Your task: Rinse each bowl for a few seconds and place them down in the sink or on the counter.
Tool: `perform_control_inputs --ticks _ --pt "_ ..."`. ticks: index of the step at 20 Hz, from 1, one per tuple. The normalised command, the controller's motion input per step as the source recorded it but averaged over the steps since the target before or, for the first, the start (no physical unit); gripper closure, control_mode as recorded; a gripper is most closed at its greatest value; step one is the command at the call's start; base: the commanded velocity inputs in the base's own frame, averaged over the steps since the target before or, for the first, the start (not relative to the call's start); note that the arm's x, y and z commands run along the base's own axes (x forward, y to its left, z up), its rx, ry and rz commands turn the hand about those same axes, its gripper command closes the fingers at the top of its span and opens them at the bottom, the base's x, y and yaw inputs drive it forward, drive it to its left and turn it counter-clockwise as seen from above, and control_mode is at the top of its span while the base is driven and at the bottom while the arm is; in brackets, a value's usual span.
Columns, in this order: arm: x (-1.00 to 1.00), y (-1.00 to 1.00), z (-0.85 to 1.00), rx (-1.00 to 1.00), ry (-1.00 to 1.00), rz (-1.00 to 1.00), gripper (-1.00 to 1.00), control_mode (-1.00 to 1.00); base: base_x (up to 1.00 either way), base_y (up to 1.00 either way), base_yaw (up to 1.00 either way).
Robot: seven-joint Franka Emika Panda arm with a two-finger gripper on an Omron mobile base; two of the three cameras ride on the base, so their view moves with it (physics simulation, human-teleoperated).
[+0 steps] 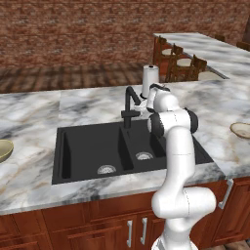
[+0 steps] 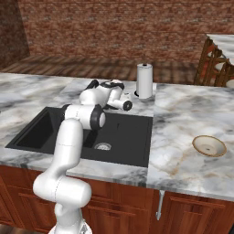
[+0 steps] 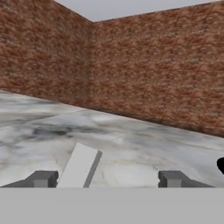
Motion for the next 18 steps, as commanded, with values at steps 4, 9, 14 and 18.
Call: perform_control_inputs --ticks 4,9,14,18 --pt "0.00 -0.24 -0.14 0.05 0.05 0.00 1.00 -1.00 0.00 0.00 0.00" --pt "0.00 -0.29 -0.04 0.07 0.08 -0.01 1.00 -1.00 0.00 0.00 0.00" --pt "0.00 -0.39 0.00 0.10 0.09 -0.06 1.00 -1.00 0.00 0.00 0.00" --pt "0.00 -0.62 0.00 0.15 0.12 -0.08 1.00 -1.00 0.00 0.00 0.00"
